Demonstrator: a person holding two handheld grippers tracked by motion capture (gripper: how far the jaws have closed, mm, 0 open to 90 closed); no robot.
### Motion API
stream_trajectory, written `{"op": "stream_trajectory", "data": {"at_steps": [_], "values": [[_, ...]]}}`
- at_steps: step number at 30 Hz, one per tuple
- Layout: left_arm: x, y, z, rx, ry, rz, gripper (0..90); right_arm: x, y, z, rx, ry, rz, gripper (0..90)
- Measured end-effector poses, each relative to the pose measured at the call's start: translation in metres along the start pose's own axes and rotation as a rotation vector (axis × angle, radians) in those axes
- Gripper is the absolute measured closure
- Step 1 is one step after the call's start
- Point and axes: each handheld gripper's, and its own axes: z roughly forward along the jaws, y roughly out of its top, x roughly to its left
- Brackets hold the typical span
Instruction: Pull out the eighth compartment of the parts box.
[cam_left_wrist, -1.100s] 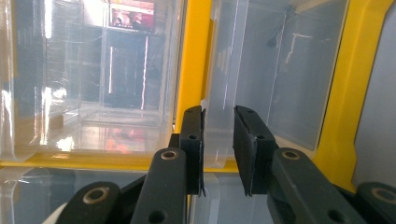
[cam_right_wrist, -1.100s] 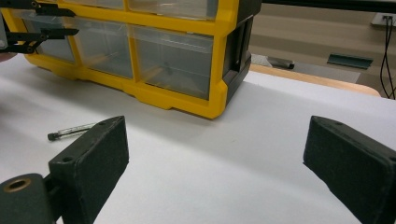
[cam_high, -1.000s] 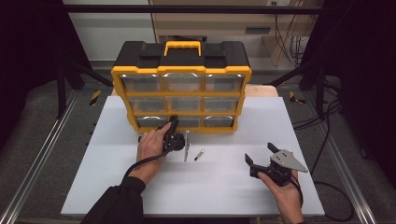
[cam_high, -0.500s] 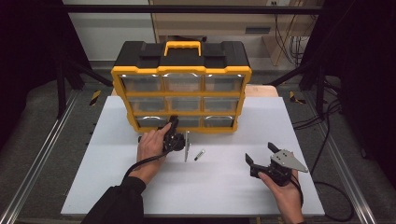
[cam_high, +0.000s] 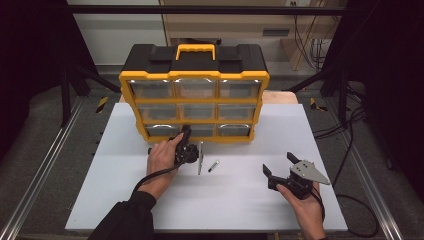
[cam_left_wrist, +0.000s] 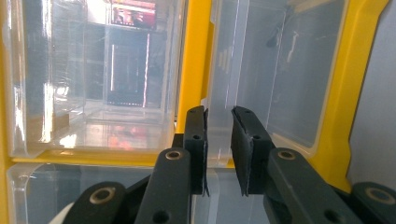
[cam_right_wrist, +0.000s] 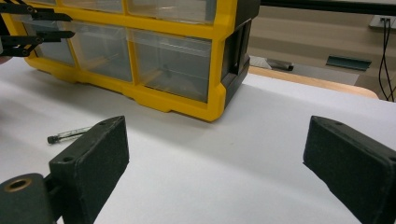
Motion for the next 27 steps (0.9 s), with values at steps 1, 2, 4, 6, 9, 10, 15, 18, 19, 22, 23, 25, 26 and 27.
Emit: {"op": "stream_trajectory", "data": {"at_steps": [1, 2, 4, 6, 9, 10, 15, 18, 19, 22, 23, 25, 26, 27], "values": [[-0.0001, 0.0000, -0.0001, 0.000, 0.000, 0.001, 76.1, 0.0000, 0.0000, 0.0000, 0.000, 0.000, 0.000, 7.1], [-0.0001, -0.0001, -0.0003, 0.000, 0.000, 0.001, 76.1, -0.0001, 0.0000, 0.0001, 0.000, 0.000, -0.002, 7.1], [0.0000, -0.0002, -0.0003, -0.002, -0.001, -0.002, 76.1, -0.0001, 0.0000, 0.0002, -0.001, 0.000, -0.002, 7.1], [0.0001, -0.0004, -0.0002, -0.002, -0.002, -0.006, 76.0, 0.0000, 0.0000, 0.0004, 0.000, 0.001, -0.002, 7.1], [0.0005, -0.0005, -0.0006, -0.004, -0.006, -0.006, 76.1, 0.0000, 0.0001, 0.0004, 0.000, 0.001, -0.002, 7.1], [0.0007, -0.0004, -0.0007, -0.004, -0.007, -0.008, 76.0, -0.0002, 0.0001, 0.0003, 0.000, 0.001, -0.003, 7.1], [0.0025, -0.0008, -0.0007, 0.002, -0.016, -0.018, 75.9, -0.0006, 0.0001, 0.0000, -0.001, 0.000, -0.001, 7.1], [0.0040, -0.0009, -0.0009, -0.007, -0.011, -0.022, 75.7, -0.0007, -0.0003, 0.0004, 0.002, 0.001, -0.001, 7.1], [0.0040, -0.0008, -0.0009, -0.007, -0.013, -0.018, 75.7, -0.0007, -0.0003, 0.0006, 0.002, 0.002, -0.002, 7.1], [0.0029, -0.0002, -0.0027, -0.008, -0.018, -0.017, 76.0, -0.0005, -0.0005, 0.0017, 0.006, 0.005, -0.001, 7.1], [0.0029, -0.0002, -0.0027, -0.008, -0.018, -0.017, 76.0, -0.0005, -0.0005, 0.0017, 0.006, 0.005, -0.001, 7.1], [0.0028, 0.0001, -0.0049, -0.003, -0.021, -0.022, 75.8, -0.0002, -0.0005, 0.0019, 0.005, 0.007, -0.003, 7.1], [0.0025, 0.0000, -0.0055, -0.008, -0.018, -0.024, 75.8, -0.0001, -0.0004, 0.0017, 0.005, 0.006, -0.004, 7.1], [0.0021, -0.0001, -0.0072, -0.011, -0.018, -0.025, 75.8, 0.0001, -0.0001, 0.0013, 0.003, 0.006, -0.005, 7.1]]}}
